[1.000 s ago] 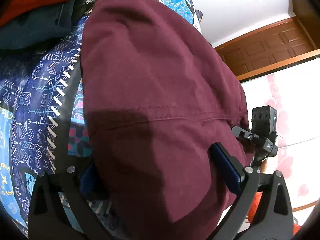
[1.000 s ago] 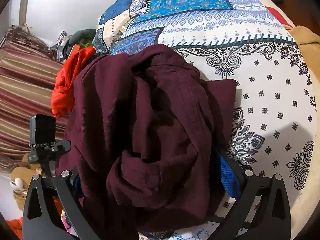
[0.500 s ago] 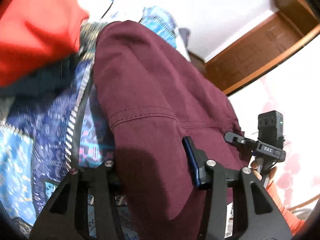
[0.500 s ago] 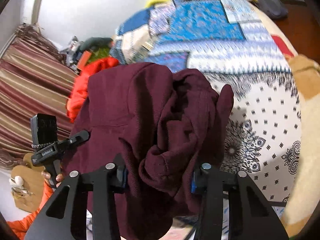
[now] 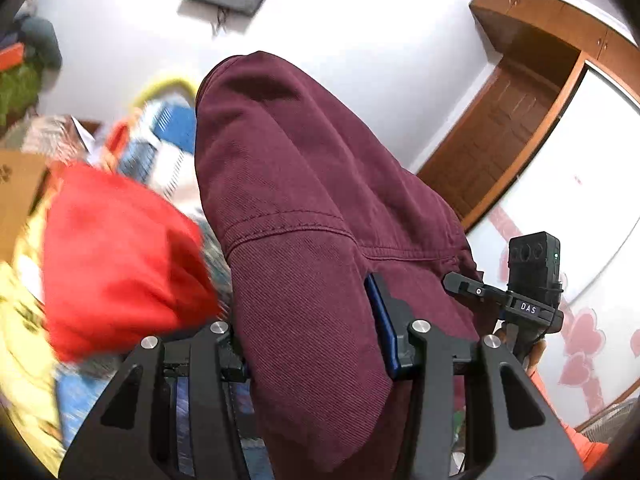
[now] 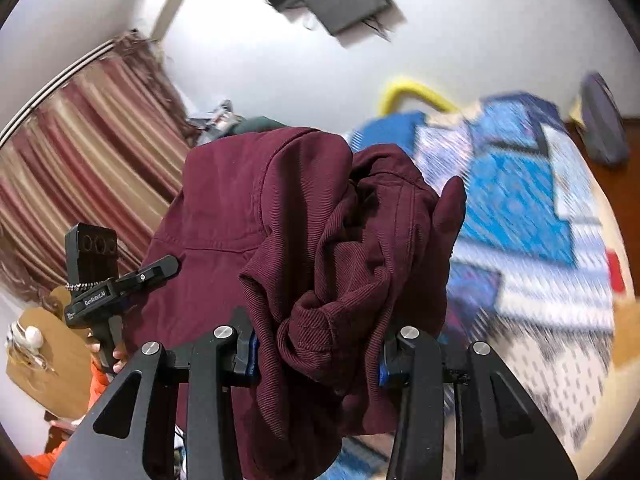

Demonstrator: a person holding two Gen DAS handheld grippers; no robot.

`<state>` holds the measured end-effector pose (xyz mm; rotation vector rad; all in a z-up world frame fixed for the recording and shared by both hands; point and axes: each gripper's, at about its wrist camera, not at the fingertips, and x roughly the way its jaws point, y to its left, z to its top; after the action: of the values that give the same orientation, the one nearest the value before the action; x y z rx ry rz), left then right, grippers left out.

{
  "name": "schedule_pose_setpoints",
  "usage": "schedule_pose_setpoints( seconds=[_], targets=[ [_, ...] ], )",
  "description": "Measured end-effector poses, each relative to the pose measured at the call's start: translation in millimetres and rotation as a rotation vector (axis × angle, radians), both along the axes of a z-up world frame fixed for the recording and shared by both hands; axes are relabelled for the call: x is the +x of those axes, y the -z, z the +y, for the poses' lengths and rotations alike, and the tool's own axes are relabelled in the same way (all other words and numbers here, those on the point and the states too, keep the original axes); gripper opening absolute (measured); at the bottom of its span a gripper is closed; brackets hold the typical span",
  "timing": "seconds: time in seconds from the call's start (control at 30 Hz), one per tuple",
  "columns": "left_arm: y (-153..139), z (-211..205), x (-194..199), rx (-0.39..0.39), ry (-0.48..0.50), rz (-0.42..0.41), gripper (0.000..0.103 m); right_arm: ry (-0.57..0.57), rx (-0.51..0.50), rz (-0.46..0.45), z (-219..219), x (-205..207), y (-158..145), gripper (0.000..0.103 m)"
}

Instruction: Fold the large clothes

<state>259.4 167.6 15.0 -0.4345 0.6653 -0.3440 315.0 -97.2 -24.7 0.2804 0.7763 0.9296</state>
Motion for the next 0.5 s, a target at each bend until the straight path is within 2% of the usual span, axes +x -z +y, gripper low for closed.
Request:
schedule_pose_setpoints(
  seconds=[0.1,0.27,0.4,0.5],
  targets=[
    [-18.1,38.5,8.9,0.017,-0.036,-0.005,0.047,-0.029,0.004,-0.019,33.6,13.0,-9.0,0.037],
    [-9.0,105.3,28.1,0.016,-0.072,0.022,0.047,-0.091,-0.008,-0.029,111.4,49.3,-2.0,0.037],
    [34.3,160.3,57.7,-0.006,-0.113,0.106,0.048,-0.119,-0.035,0.0,153.7,73.9,33.5,0.037],
    [80.3,189.2,86.6,-0.003,-0.148,0.215,0.05,-0.133,-0.072,0.083,178.6,101.8,75.4,0.037]
  ],
)
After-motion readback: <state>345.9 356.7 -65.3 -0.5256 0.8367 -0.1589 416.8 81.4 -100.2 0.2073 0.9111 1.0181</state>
